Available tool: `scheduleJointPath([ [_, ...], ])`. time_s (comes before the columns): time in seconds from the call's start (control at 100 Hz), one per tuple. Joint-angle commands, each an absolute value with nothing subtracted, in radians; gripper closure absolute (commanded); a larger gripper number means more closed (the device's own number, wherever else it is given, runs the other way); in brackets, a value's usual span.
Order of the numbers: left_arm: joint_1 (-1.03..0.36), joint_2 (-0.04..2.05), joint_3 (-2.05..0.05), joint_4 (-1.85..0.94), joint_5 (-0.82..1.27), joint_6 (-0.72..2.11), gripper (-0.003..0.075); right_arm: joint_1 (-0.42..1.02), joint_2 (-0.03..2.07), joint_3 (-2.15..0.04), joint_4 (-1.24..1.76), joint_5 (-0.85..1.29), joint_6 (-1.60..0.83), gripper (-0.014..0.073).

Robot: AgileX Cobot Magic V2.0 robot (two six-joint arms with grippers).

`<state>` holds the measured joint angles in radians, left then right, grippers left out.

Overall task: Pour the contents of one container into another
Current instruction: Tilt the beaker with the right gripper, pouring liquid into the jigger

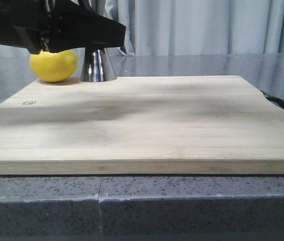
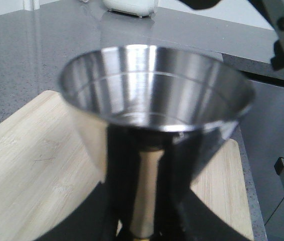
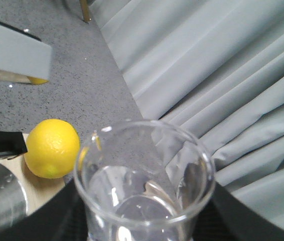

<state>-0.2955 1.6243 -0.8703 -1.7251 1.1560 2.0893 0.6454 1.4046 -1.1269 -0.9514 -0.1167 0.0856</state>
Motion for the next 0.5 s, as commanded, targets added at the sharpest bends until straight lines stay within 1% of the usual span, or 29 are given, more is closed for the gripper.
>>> scheduleJointPath([
  [0.0,-0.303,1.581,-0.898,-1.785,1.284,2.081,0.0739,0.646,1.360,-1.163,-0.988,-0.178,0.082,0.0372],
  [0.49,-0.303,1.581,-0.898,-1.785,1.284,2.081,0.0739,0.646,1.360,-1.163,-1.159,-0.185,0.082,0.0372],
])
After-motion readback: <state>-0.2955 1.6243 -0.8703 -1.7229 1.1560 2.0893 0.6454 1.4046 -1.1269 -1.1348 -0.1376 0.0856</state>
